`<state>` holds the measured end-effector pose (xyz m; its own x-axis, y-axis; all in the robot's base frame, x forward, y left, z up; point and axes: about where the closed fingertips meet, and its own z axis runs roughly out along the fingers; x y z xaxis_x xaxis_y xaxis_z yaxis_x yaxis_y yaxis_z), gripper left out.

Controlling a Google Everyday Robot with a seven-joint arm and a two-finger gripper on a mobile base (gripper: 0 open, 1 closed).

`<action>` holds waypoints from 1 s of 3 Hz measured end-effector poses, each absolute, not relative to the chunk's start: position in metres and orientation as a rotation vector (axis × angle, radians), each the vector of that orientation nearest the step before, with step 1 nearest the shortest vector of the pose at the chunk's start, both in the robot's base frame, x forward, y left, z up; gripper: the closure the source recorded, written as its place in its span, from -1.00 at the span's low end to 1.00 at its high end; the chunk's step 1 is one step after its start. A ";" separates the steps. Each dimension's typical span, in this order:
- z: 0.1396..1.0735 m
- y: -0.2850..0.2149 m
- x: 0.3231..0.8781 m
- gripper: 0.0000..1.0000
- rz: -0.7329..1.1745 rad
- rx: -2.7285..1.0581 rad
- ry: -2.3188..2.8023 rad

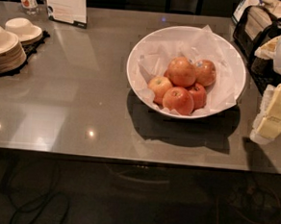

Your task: Pick apple from white bowl

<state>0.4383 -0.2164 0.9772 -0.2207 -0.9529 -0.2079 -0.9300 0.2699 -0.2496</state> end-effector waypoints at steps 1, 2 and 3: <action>0.984 -0.213 0.445 -1.00 -0.105 -1.713 2.205; 0.995 -0.198 0.468 -1.00 -0.066 -1.712 2.118; 0.999 -0.171 0.505 -1.00 0.048 -1.703 2.005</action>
Offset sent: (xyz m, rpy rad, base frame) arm 0.0576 0.0365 0.0312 0.1463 -0.1043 0.1033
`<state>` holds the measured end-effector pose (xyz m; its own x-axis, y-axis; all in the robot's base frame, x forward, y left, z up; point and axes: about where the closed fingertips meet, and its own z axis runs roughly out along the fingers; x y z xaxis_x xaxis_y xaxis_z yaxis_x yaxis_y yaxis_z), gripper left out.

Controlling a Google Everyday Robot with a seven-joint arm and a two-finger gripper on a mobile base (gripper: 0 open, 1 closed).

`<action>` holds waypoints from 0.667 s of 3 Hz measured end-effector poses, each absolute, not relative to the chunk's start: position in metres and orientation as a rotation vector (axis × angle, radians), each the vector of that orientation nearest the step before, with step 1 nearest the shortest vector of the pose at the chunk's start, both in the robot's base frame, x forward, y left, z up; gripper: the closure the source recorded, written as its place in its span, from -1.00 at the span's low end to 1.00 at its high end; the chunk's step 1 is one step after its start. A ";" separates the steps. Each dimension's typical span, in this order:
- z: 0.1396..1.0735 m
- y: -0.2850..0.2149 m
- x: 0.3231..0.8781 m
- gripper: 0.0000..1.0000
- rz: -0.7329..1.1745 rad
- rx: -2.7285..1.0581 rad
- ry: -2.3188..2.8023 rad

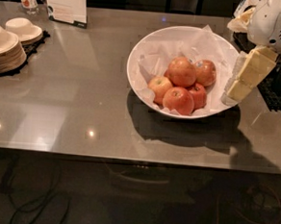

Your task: Pick apple from white bowl

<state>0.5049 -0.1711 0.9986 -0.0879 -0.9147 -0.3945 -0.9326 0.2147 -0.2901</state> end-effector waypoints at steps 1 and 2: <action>0.999 -0.171 0.505 -1.00 0.048 -1.703 2.005; 0.980 -0.148 0.556 -1.00 0.098 -1.721 1.975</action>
Offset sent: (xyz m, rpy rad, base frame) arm 0.0494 0.0119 -0.0132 0.0220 -0.0018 -0.0010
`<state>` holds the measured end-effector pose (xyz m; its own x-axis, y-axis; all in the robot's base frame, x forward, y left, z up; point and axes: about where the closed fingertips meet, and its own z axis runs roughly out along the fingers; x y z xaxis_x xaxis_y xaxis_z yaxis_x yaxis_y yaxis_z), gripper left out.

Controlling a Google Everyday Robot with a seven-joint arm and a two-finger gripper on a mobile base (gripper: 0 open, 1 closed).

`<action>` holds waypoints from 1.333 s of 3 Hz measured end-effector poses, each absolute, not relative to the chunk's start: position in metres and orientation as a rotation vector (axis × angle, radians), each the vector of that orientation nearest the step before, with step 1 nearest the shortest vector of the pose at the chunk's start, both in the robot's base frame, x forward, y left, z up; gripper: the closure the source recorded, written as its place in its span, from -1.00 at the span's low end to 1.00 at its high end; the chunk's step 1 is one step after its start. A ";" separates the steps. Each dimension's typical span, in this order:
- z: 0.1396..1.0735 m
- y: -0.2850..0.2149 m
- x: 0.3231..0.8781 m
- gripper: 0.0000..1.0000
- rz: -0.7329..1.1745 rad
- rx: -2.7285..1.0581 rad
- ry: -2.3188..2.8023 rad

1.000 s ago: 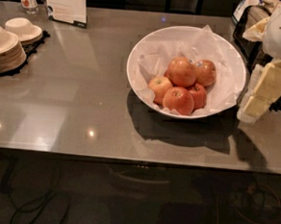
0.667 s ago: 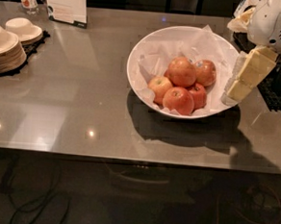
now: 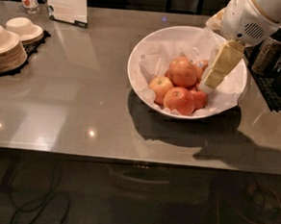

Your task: Pick apple from white bowl

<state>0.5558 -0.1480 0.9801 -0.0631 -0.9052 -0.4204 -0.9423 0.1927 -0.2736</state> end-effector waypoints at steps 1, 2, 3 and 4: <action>0.979 -0.147 0.558 -1.00 0.102 -1.722 1.974; 0.976 -0.149 0.560 -1.00 0.111 -1.697 1.979; 0.964 -0.140 0.581 -1.00 0.181 -1.685 1.951; 0.958 -0.124 0.606 -1.00 0.249 -1.669 1.904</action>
Offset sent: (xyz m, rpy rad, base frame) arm 0.0067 -0.0087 -0.0085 0.0370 0.0022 -0.0362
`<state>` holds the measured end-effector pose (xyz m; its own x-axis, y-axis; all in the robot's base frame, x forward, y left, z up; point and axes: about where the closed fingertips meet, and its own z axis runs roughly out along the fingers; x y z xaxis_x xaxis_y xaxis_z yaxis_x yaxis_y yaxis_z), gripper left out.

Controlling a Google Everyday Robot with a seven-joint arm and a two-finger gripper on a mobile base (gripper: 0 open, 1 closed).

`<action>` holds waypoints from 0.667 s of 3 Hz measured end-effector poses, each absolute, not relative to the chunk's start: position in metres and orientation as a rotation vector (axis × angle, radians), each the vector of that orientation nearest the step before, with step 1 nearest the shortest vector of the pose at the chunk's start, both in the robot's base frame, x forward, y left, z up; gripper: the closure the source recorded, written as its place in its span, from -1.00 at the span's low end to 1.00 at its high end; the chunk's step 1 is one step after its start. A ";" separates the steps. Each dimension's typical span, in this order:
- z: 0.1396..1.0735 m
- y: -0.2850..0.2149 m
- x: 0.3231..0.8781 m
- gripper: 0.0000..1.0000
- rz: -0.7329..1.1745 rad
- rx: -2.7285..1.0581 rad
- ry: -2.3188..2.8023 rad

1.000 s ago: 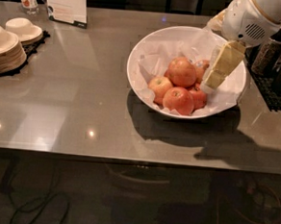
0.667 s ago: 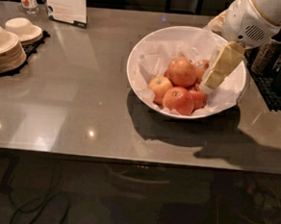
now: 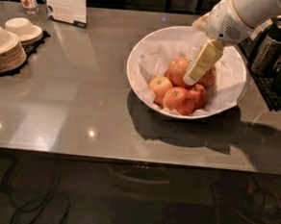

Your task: Pick apple from white bowl

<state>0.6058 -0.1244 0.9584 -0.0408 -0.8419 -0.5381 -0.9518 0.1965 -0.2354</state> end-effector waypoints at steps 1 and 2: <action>0.948 -0.112 0.622 -1.00 0.316 -1.614 1.897; 0.947 -0.111 0.623 -1.00 0.319 -1.613 1.897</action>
Offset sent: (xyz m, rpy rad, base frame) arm 0.0139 0.0108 -0.0086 0.0557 0.0125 -0.0109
